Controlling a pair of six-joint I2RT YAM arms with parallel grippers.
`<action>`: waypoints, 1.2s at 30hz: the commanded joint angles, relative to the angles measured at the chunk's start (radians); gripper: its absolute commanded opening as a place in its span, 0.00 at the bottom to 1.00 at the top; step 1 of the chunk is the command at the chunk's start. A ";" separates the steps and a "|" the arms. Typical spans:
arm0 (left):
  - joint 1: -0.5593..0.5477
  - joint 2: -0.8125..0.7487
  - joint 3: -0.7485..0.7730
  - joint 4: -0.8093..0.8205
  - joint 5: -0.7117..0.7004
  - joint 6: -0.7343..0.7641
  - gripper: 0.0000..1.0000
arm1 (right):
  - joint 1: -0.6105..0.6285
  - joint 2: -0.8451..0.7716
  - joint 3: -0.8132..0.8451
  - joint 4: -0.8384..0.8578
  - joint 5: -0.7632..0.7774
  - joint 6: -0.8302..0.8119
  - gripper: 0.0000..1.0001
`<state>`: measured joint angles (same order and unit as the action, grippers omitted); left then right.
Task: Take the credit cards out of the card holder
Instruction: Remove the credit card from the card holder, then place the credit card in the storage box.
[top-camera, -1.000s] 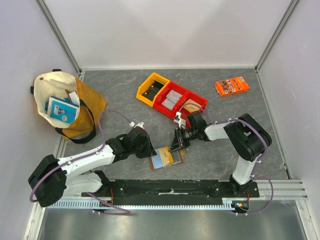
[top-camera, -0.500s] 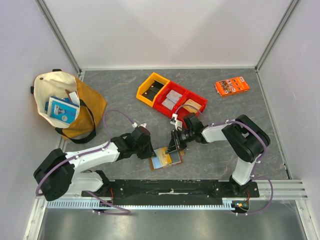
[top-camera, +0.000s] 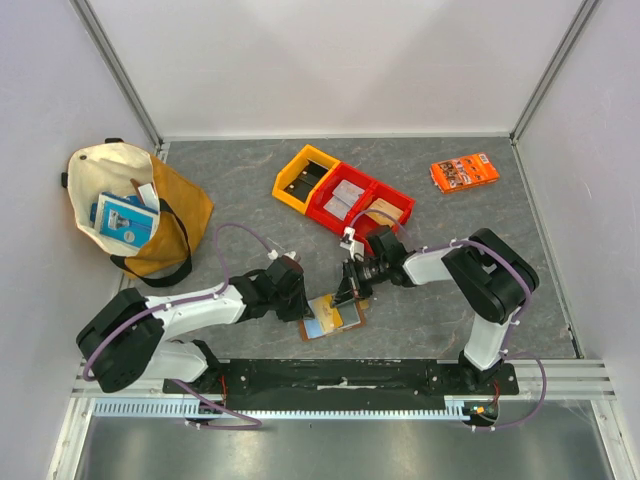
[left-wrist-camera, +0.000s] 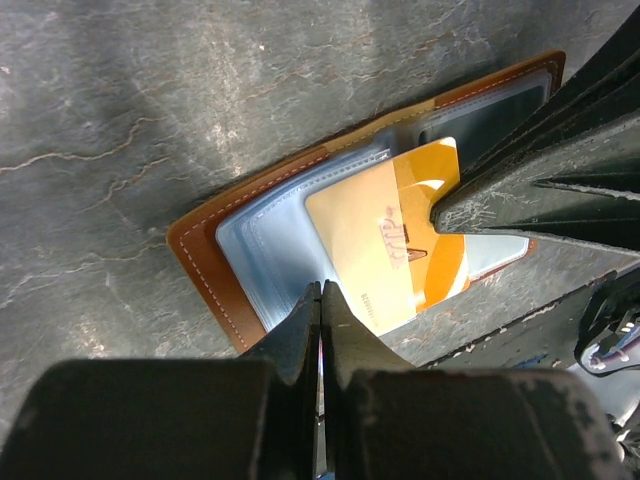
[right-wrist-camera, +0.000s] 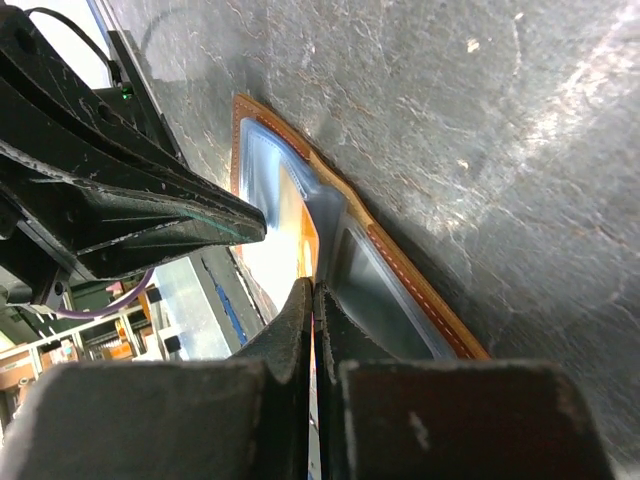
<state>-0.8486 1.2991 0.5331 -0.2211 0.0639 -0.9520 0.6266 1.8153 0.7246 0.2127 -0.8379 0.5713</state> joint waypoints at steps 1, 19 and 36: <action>-0.001 0.029 -0.064 -0.024 -0.018 -0.014 0.02 | -0.045 -0.031 -0.008 -0.025 0.023 -0.040 0.00; 0.000 -0.227 -0.042 0.080 -0.119 0.001 0.45 | -0.166 -0.537 -0.100 -0.061 0.223 0.120 0.00; -0.001 -0.356 -0.078 0.841 0.002 0.019 0.93 | -0.165 -0.987 -0.373 0.467 0.502 0.542 0.00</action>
<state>-0.8486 0.8974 0.4477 0.3923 0.0063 -0.9504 0.4606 0.8692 0.3725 0.5095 -0.4072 1.0229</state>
